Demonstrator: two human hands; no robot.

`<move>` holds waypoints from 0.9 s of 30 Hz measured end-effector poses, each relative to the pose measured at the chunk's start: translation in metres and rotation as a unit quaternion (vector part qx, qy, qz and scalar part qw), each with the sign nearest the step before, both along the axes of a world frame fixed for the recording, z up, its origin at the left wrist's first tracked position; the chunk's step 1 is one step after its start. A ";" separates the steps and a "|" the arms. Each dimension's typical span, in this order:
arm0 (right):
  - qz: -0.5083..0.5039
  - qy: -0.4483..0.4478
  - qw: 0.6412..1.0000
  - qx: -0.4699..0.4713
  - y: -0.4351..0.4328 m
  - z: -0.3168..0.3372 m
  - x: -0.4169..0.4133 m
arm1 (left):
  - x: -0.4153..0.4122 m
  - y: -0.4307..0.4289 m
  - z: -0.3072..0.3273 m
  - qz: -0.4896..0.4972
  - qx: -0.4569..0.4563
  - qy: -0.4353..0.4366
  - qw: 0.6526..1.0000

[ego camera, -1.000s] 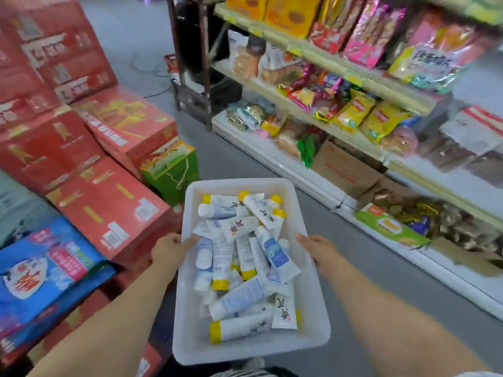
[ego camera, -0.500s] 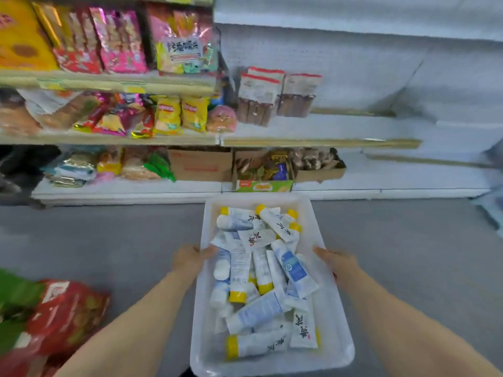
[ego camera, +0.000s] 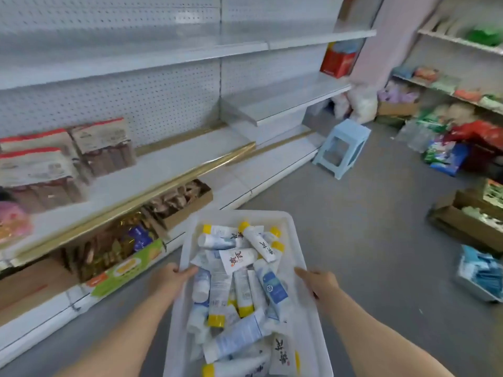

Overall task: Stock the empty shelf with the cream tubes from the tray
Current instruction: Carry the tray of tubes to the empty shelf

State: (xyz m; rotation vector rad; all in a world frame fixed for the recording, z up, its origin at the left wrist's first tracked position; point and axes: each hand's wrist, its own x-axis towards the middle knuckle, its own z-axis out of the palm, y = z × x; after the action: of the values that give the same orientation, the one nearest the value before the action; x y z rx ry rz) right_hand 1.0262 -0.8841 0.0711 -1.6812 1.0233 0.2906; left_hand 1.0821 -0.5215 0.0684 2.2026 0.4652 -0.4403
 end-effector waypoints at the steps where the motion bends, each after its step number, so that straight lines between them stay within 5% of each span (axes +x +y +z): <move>1: -0.013 0.001 1.000 -0.004 -0.015 0.002 0.006 | 0.021 -0.018 0.000 -0.016 0.010 -0.002 1.000; 15: -0.127 0.007 0.992 0.011 -0.251 0.035 0.080 | 0.193 -0.288 0.027 -0.174 0.054 -0.029 0.983; 27: -0.260 -0.007 0.965 -0.008 -0.347 0.054 0.141 | 0.335 -0.443 0.045 -0.331 0.097 -0.058 0.937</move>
State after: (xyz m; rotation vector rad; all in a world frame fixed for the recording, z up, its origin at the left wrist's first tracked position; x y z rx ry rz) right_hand 1.1675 -1.2309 0.1248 -1.3626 1.4130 -0.0744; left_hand 1.4174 -0.9643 0.1131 2.5306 -0.3359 -0.6279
